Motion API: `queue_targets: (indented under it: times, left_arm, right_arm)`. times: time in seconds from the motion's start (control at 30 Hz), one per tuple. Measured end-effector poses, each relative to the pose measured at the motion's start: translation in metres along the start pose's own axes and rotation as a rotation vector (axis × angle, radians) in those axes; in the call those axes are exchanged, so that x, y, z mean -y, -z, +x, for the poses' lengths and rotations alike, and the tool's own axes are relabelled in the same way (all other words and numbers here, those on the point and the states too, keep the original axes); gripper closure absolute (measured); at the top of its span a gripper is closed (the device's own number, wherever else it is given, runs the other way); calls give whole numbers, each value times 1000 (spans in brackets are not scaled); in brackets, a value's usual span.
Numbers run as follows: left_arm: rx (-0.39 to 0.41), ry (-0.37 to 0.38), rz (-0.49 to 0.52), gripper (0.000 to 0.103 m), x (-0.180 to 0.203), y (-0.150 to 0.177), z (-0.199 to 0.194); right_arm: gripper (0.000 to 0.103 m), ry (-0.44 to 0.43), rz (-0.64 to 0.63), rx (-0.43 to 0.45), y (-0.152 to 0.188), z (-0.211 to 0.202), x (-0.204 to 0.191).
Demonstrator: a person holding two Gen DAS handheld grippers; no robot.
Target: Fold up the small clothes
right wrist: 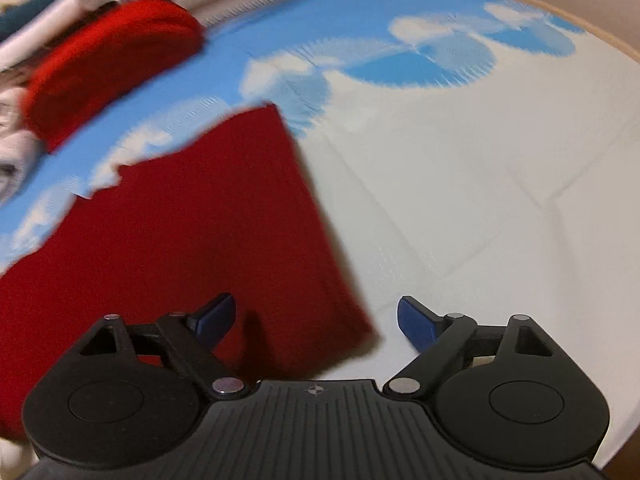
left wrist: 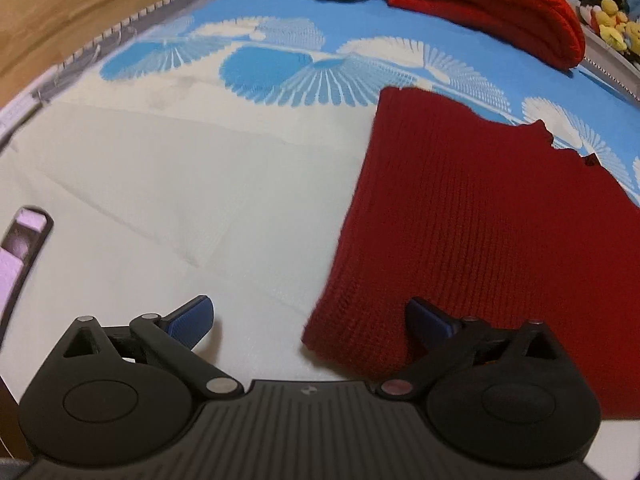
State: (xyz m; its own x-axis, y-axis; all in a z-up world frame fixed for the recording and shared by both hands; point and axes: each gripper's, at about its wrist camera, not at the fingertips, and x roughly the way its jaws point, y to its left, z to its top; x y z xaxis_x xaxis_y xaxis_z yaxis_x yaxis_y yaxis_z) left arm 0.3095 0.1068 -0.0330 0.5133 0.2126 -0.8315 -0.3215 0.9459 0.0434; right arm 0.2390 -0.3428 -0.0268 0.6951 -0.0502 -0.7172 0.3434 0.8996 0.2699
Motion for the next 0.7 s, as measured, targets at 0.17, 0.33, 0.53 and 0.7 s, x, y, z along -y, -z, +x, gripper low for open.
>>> queue_targets:
  times: [0.17,0.33,0.53,0.7]
  left_arm:
    - [-6,-35,39,0,7,4,10]
    - [-18,12,-18,0,0,-3,1]
    - [42,21,-82,0,-14,-11,-13]
    - [14,2,-139,0,-26,-15,-8]
  right_arm:
    - [14,63,-77,-110,5,31,-11]
    - [14,21,40,-71,-3,16,-2]
    - [14,-23,180,3,4,-17,9]
    - [14,-166,441,-45,28,-29,39]
